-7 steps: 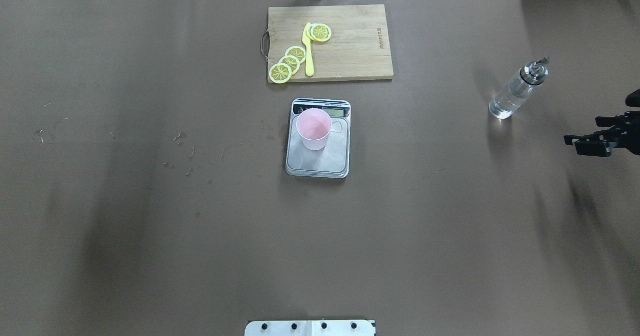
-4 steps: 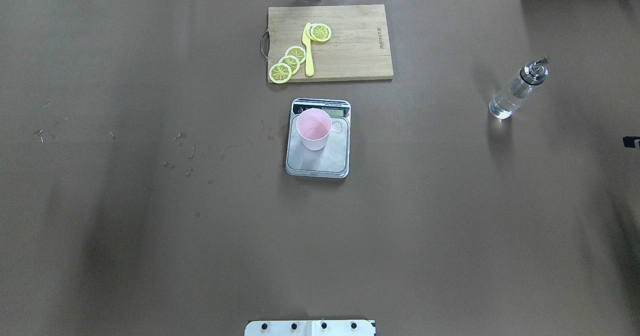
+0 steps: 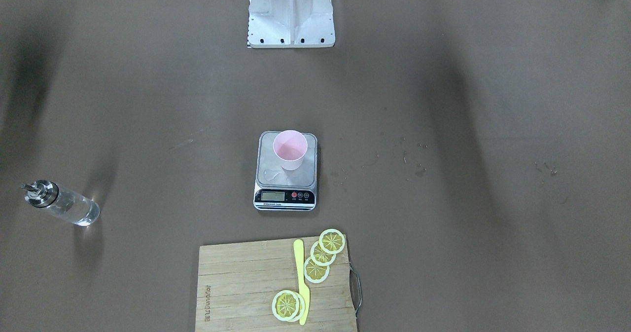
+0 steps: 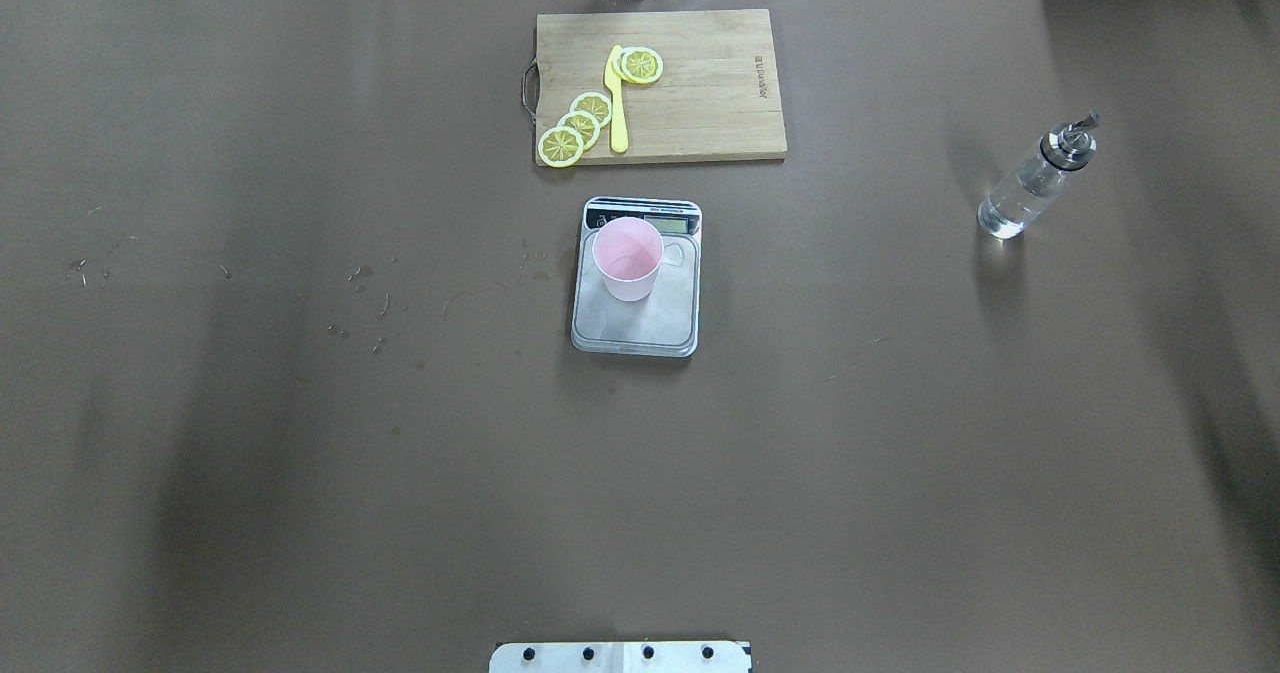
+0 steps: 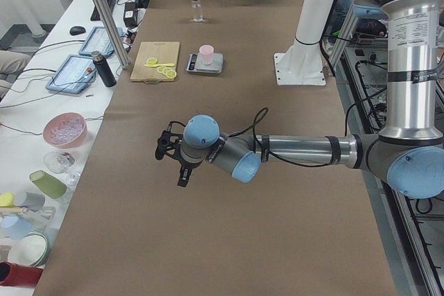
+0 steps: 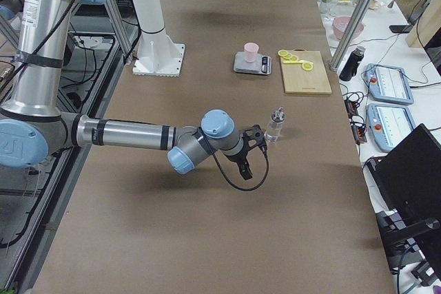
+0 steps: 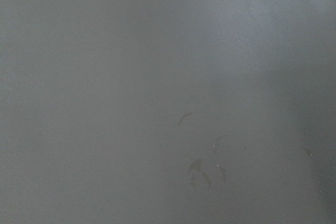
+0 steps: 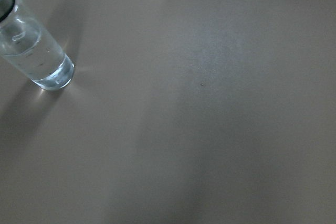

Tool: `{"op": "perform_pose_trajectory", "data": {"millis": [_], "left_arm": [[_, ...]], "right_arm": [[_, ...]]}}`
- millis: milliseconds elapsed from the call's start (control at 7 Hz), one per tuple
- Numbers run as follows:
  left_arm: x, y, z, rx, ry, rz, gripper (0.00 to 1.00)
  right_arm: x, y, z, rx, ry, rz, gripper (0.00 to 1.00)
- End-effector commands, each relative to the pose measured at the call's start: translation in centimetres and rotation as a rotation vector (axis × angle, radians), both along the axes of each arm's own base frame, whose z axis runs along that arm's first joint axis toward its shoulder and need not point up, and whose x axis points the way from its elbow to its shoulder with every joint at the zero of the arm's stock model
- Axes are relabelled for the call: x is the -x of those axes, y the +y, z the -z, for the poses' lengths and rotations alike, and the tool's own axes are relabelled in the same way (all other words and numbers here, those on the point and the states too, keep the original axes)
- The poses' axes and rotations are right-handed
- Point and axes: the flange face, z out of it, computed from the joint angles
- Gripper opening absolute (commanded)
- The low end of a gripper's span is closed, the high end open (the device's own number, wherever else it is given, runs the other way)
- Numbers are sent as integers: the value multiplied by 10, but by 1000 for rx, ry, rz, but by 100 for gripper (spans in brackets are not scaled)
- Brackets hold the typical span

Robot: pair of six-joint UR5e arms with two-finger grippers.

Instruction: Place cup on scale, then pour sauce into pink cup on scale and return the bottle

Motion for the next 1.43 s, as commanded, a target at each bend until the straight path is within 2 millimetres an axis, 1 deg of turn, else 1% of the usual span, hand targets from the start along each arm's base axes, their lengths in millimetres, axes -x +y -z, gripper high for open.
{"op": "perform_pose_trajectory", "data": {"millis": [0,143,286,429,571,714,857,1000,1143,1286], "left_arm": [[18,3,-17,2,-4,3,97],[36,6,-35,-2,-38,-17,97],[51,9,-41,6,-59,-37,97],[60,9,-40,8,-64,-35,97],[60,10,-41,7,-67,-36,97],[60,12,-42,12,-67,-36,97],[61,15,-43,13,-66,-33,97],[63,16,-37,0,-68,-28,97],[63,22,-34,-12,-71,-31,97],[62,29,-32,-15,-72,-31,97]], "right_arm": [[-15,-29,10,89,18,15,100],[-22,-31,11,108,19,3,100],[-26,-30,10,131,20,-6,100],[-30,-29,8,149,22,-13,100],[-36,-30,10,170,13,-23,100],[-49,-32,15,171,2,-46,100],[-48,-30,13,195,-4,-42,100],[-51,-28,16,197,-7,-47,100],[-49,-30,18,198,-5,-43,100],[-50,-31,28,204,-5,-45,100]]}}
